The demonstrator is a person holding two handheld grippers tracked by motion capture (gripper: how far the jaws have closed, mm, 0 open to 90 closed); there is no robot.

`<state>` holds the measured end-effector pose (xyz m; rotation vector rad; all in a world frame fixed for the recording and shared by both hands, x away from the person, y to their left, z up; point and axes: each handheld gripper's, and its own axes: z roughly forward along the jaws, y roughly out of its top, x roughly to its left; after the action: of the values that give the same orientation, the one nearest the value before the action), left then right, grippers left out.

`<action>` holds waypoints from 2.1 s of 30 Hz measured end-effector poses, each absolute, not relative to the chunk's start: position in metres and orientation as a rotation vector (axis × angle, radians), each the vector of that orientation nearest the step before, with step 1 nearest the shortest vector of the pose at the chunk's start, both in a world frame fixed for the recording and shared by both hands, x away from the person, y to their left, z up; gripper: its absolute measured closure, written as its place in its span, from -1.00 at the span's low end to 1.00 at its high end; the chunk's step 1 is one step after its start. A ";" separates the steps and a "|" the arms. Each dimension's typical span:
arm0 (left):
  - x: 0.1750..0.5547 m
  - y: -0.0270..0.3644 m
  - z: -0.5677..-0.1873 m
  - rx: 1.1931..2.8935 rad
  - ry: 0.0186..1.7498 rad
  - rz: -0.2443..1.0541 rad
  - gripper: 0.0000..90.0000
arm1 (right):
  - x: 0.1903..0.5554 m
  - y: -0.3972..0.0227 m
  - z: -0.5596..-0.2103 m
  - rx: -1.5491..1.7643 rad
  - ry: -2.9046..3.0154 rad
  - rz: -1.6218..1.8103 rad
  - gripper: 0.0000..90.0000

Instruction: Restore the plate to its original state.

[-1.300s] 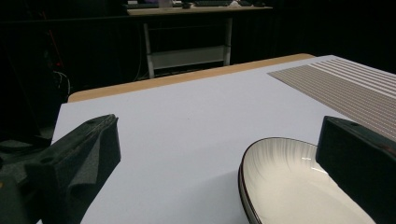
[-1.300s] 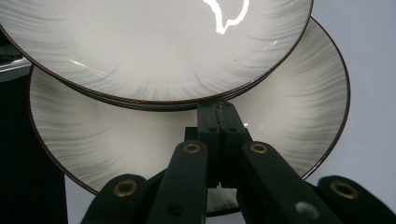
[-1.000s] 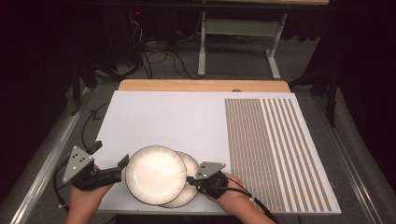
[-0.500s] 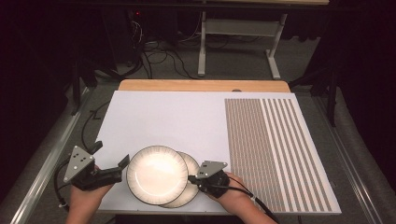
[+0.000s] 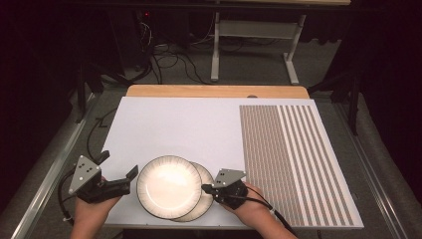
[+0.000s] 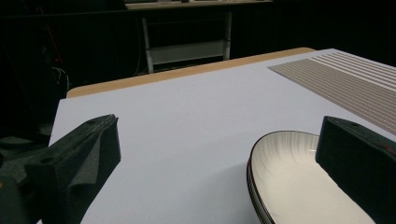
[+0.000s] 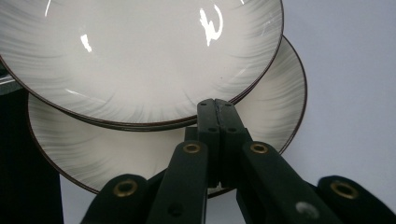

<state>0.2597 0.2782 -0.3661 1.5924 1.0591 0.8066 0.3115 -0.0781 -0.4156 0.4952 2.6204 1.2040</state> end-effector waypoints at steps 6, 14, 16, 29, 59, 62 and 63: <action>0.260 0.278 -0.366 1.598 1.059 0.805 -0.99 | 0.312 -0.082 -0.414 0.514 2.612 1.211 1.00; 0.260 0.278 -0.367 1.595 1.059 0.802 -0.99 | 0.312 -0.085 -0.412 0.499 2.601 1.208 1.00; 0.260 0.278 -0.366 1.595 1.059 0.803 -0.99 | 0.312 -0.086 -0.412 0.513 2.598 1.210 1.00; 0.261 0.278 -0.367 1.588 1.058 0.788 -0.99 | 0.312 -0.093 -0.408 0.525 2.582 1.225 1.00; 0.261 0.274 -0.367 1.600 1.040 0.779 -0.99 | 0.311 -0.116 -0.392 0.588 2.507 1.308 1.00; 0.262 0.273 -0.368 1.602 1.038 0.777 -0.99 | 0.312 -0.122 -0.388 0.608 2.486 1.317 1.00; 0.262 0.273 -0.368 1.602 1.038 0.777 -0.99 | 0.312 -0.125 -0.386 0.606 2.475 1.329 1.00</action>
<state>0.2618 0.2728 -0.3676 1.6015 1.0382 0.7771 0.3117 -0.1251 -0.3863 0.6065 2.4745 1.3293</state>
